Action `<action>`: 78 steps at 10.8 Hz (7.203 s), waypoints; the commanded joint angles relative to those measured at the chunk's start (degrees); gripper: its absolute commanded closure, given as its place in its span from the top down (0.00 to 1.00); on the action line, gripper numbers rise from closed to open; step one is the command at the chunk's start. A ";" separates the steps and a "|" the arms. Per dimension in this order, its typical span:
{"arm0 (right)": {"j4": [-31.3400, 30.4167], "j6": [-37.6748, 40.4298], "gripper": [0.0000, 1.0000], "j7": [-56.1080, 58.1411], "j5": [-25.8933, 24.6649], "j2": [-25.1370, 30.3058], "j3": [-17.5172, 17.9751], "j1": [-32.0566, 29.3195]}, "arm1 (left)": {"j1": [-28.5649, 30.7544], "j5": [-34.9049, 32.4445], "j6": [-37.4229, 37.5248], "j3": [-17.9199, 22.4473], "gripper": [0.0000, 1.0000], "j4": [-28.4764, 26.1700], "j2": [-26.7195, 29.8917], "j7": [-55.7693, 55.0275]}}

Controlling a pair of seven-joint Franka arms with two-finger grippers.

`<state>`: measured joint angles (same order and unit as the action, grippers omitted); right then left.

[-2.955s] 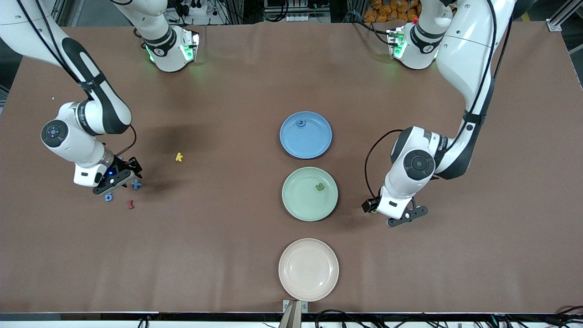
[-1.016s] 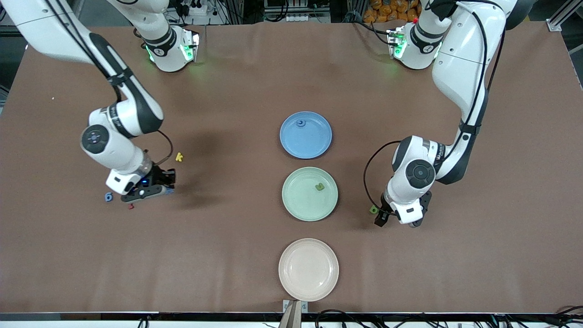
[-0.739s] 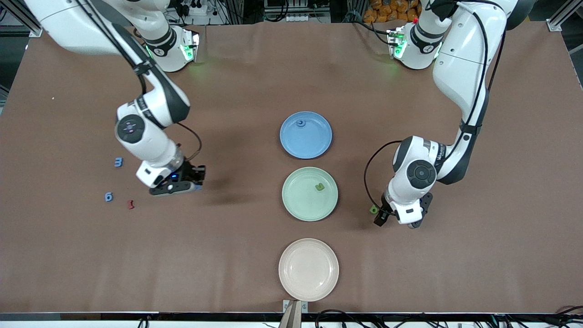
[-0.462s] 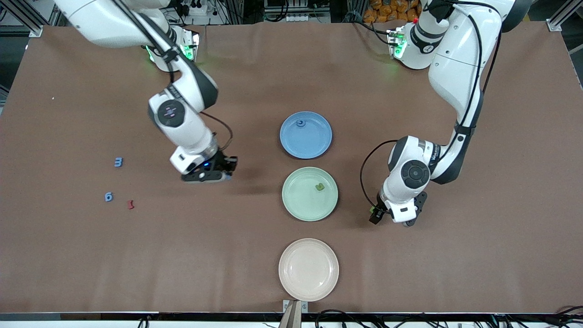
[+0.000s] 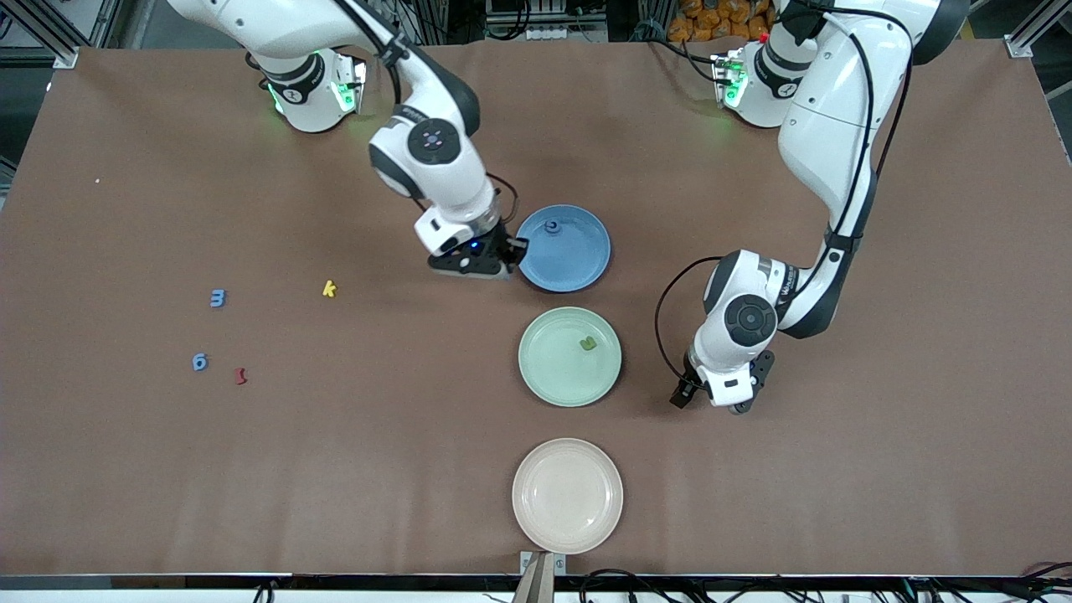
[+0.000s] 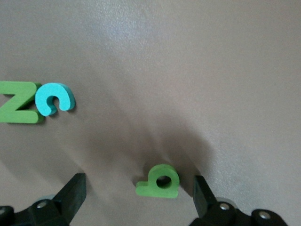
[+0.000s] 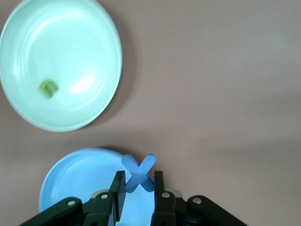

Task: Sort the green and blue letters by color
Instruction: 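Release the x on the blue plate while the left gripper lowers onto the green b, then reach the right gripper to the blue g while the left gripper grasps the b, then grasp the blue g with the right gripper while the left gripper carries the b, then carry the g to the blue plate while the left gripper releases the b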

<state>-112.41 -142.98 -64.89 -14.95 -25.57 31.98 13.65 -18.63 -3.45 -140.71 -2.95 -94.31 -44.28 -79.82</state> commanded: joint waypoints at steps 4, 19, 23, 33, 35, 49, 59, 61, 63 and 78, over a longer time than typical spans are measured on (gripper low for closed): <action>9.31 1.22 0.00 -21.32 -12.02 -12.30 -3.51 11.39 | -0.53 0.90 -0.53 0.31 1.00 0.97 -0.90 -0.43; 7.48 9.65 1.00 -2.39 -10.89 -4.50 0.01 -10.01 | -0.08 0.55 -0.80 0.49 0.89 1.93 -1.08 -0.33; 5.36 10.79 1.00 26.14 -6.41 -1.86 0.54 -28.11 | -0.44 0.81 -0.80 0.66 0.00 2.55 -1.51 -1.92; 5.62 6.86 0.85 77.69 -6.40 -6.94 -3.86 -51.78 | -0.53 0.55 -0.71 0.75 0.00 4.48 -0.20 -1.22; 5.62 5.88 0.76 83.23 -6.76 -8.35 -4.64 -53.28 | -0.79 0.46 -0.71 0.75 0.00 4.84 0.15 -1.30; 4.57 -1.68 0.28 84.31 -6.32 -13.89 -7.20 -53.55 | -12.83 0.55 -0.53 1.01 0.00 6.33 0.77 -6.75; 6.23 9.56 0.01 35.86 -2.03 -5.19 1.30 -32.04 | -18.80 0.55 -0.45 2.86 0.00 6.24 0.33 -8.07; 8.07 9.48 0.01 21.19 -1.39 -5.63 1.59 -22.57 | -20.03 0.55 -0.45 2.86 0.00 6.24 0.24 -8.69; 8.26 9.04 0.01 9.49 -1.48 -5.81 2.90 -15.88 | -21.27 0.63 -0.45 2.95 0.00 6.33 0.15 -9.04; 12.13 4.82 1.00 -50.06 -23.89 -13.54 5.28 7.27 | -2.65 -4.55 2.98 3.74 1.00 -5.36 6.40 15.65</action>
<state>-101.89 -138.78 -109.24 -36.57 -38.50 36.87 20.98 -23.83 -6.64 -138.09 1.22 -95.40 -40.28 -66.83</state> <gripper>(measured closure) 0.700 0.000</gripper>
